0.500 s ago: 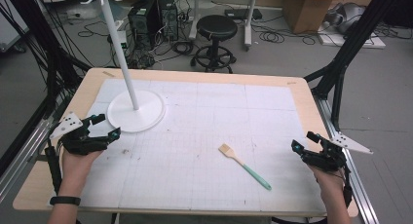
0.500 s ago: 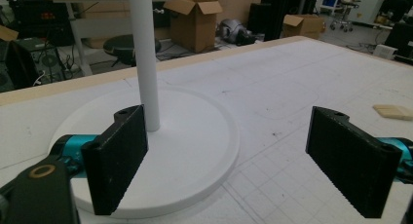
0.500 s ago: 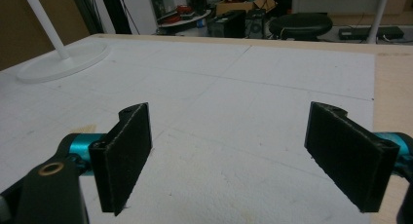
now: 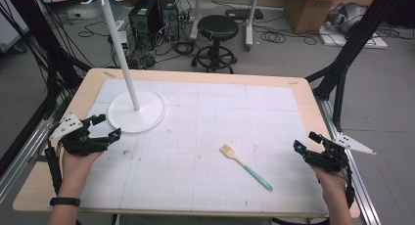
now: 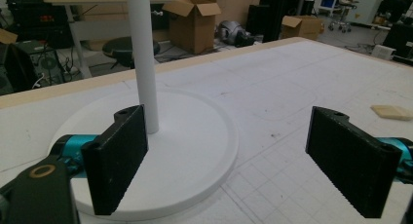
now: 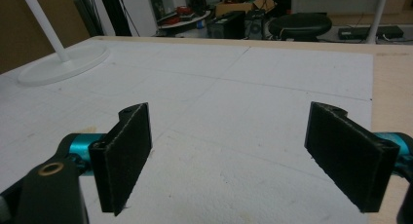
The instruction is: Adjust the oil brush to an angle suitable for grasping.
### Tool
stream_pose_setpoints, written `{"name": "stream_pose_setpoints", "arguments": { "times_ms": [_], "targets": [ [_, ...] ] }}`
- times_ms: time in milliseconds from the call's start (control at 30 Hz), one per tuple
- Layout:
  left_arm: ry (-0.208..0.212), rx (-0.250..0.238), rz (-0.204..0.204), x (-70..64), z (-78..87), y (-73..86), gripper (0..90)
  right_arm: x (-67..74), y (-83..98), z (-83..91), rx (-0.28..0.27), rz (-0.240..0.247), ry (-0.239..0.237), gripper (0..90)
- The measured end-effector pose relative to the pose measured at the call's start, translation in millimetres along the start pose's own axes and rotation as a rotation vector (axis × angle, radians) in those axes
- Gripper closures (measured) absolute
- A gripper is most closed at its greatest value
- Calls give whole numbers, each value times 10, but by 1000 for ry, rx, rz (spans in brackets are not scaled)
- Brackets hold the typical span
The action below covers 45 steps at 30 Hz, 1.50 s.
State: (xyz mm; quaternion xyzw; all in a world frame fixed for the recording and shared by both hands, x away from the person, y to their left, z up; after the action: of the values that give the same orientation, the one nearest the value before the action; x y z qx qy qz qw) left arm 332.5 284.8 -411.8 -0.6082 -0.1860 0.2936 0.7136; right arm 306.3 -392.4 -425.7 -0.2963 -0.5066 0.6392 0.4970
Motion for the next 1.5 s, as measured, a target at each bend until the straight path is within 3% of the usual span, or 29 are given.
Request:
{"name": "stream_pose_setpoints", "arguments": {
  "times_ms": [333,800,1333,1500],
  "targets": [
    [1,11,-2,-3,-18,9,161,121,-19,-58,16,31,-33,160],
    [1,22,-9,-10,-29,16,161,501,-10,-223,69,95,-116,160],
    [2,32,-13,-14,-42,24,161,1059,116,-447,194,198,-242,162],
    [5,41,-16,-18,-56,31,162,1206,198,-522,253,254,-254,168]
  ]
}}
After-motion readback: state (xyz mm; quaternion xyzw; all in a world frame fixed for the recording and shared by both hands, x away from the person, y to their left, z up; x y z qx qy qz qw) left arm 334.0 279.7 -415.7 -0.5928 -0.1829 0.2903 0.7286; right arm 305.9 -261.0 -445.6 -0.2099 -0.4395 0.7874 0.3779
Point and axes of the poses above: each handheld gripper's, and its own axes: z roughly backward along the jaws, y roughly out of its underside, x roughly to its left, the point moved 3 cm from there along -z, roughly forward along the jaws, and after that the axes turned 11 degrees about y, right-handed, at the moved point
